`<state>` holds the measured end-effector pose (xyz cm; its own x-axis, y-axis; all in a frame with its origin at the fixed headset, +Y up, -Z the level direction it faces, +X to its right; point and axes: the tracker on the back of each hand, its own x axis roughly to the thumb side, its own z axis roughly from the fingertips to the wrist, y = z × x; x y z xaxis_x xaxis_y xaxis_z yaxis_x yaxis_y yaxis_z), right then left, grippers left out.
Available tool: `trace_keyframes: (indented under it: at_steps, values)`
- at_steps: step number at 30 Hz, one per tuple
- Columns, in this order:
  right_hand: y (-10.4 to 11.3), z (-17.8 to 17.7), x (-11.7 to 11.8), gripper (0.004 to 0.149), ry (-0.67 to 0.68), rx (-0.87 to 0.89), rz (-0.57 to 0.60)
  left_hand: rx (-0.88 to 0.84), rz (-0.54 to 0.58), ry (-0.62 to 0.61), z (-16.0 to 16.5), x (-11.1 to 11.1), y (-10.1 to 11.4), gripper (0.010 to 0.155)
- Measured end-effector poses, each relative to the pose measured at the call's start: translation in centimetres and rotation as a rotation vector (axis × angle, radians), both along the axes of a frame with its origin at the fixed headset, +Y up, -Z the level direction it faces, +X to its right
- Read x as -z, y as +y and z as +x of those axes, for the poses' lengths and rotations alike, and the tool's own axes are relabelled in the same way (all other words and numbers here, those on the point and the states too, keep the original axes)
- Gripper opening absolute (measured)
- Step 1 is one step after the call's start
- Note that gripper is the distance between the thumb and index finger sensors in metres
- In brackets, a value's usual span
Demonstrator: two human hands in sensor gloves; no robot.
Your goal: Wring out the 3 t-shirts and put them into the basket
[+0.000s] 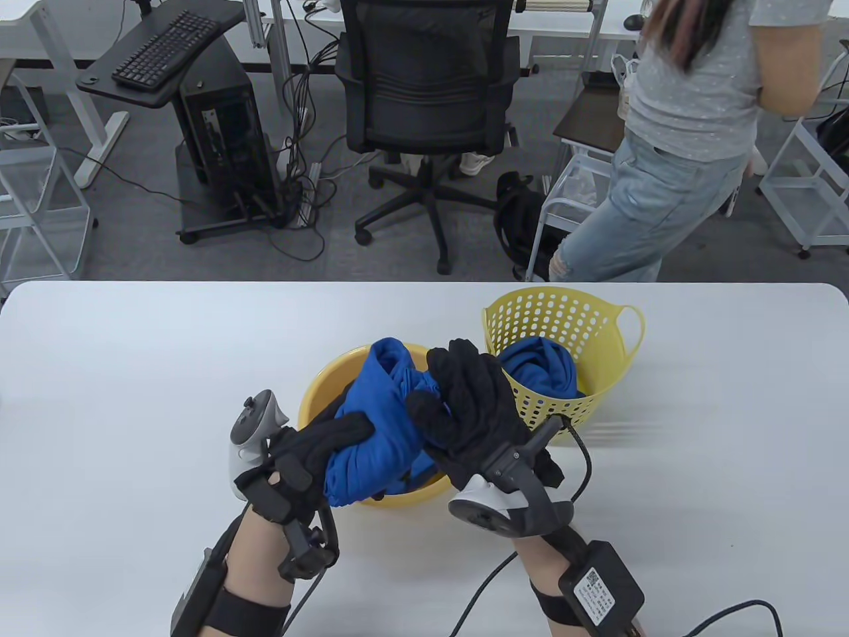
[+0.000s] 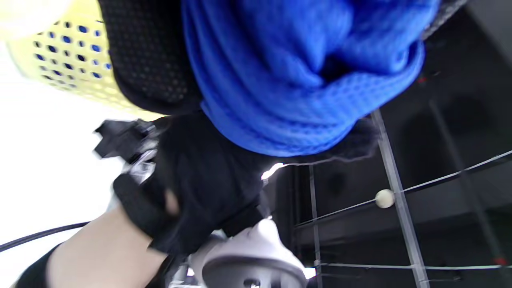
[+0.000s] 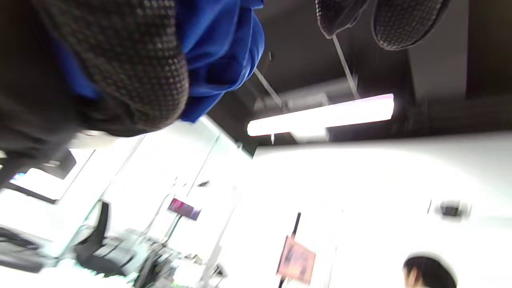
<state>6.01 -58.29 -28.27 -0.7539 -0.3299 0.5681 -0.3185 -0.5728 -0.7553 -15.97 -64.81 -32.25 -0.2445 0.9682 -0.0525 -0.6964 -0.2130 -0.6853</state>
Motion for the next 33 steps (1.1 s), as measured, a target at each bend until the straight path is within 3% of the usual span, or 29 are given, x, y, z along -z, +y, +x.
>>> trace_keyframes:
  at_steps: [2,5,7,11,15,20,23,25,28,31,33]
  values:
    - [-0.3,0.2,-0.2,0.121,-0.021,-0.073,0.123,0.161,0.053,0.054,-0.2,0.0,0.3,0.07]
    - [-0.5,-0.7,-0.7,0.119,-0.019,-0.161,0.155,0.319,0.109,0.013,-0.3,0.1,0.6,0.069]
    - [-0.6,-0.8,-0.5,0.111,0.002,-0.187,0.103,0.341,0.105,0.029,-0.4,0.0,0.8,0.069]
    - [-0.6,-1.1,-0.5,0.097,0.036,-0.236,0.039,0.51,0.225,0.039,-0.1,-0.3,1.7,0.074]
    - [-0.3,-1.1,-0.3,0.089,0.034,-0.27,-0.088,0.51,0.265,0.03,0.3,-0.3,1.7,0.088]
    - [-0.1,-0.1,0.3,0.097,0.105,-0.204,-0.232,0.513,0.304,0.024,0.8,-0.6,2.0,0.09]
    - [-0.2,0.7,0.8,0.084,0.133,-0.072,-0.106,0.478,0.337,0.088,0.6,-0.8,2.4,0.09]
    - [-0.4,1.1,1.6,0.082,0.168,-0.028,-0.244,0.468,0.337,0.132,0.7,-0.9,2.2,0.092]
    - [-0.7,1.0,1.9,0.081,0.154,-0.081,-0.268,0.493,0.345,0.109,0.9,-0.4,1.6,0.09]
    - [-0.1,0.8,1.5,0.081,0.257,-0.082,-0.326,0.391,0.32,0.023,0.6,-0.1,1.3,0.087]
    - [0.5,1.1,1.3,0.082,0.355,0.023,-0.362,0.359,0.37,0.024,0.2,-0.4,2.2,0.087]
